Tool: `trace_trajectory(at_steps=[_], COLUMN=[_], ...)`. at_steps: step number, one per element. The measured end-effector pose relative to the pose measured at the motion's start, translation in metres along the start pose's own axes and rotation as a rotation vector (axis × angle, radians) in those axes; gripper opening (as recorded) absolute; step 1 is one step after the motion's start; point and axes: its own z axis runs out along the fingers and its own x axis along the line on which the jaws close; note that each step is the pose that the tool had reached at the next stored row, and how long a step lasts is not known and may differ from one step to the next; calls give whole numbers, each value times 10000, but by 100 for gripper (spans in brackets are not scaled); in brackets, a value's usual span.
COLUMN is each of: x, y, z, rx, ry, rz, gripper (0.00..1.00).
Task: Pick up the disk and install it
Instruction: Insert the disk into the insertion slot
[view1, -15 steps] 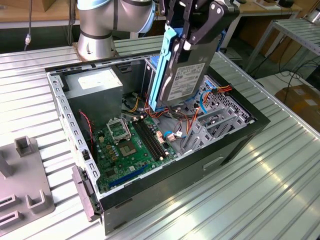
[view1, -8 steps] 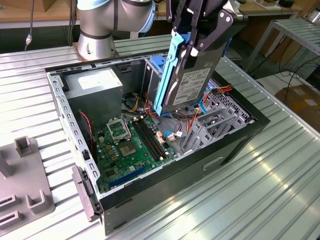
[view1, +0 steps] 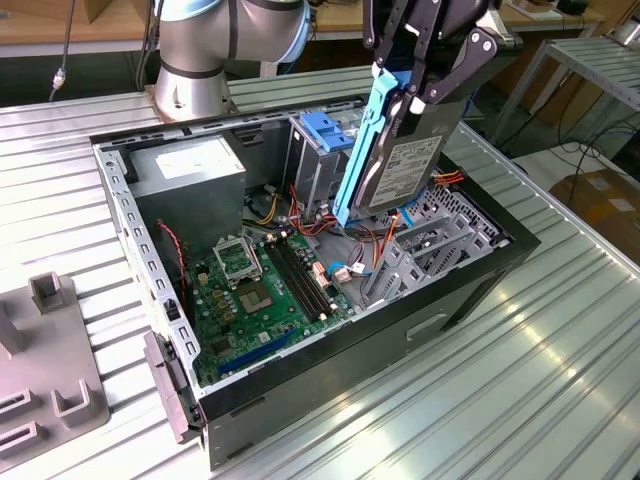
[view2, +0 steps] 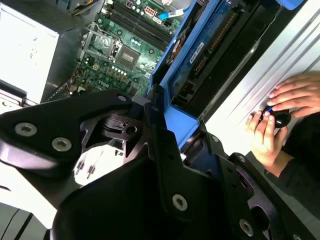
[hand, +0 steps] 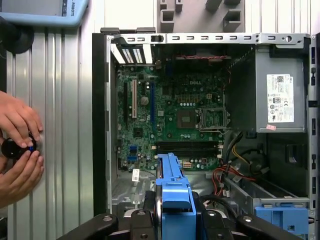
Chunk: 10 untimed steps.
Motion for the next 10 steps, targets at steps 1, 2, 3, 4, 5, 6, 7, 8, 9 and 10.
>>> trace_trajectory(at_steps=[1, 2, 3, 4, 5, 6, 7, 8, 9, 10], x=[0, -1, -1, -2, -2, -2, -2, -2, -2, -2], y=[-15, -46, -75, -95, -102, -106, -107, -113, -117, -118], z=[6, 15, 23, 28, 30, 30, 30, 31, 30, 30], rx=[1, 2, 3, 2, 2, 2, 2, 2, 3, 2], ry=[1, 3, 2, 4, 4, 6, 6, 5, 5, 5], rz=[0, 0, -1, 0, 0, 0, 2, 0, 0, 0], gripper=[37, 37, 37, 37, 37, 37, 37, 37, 37, 37])
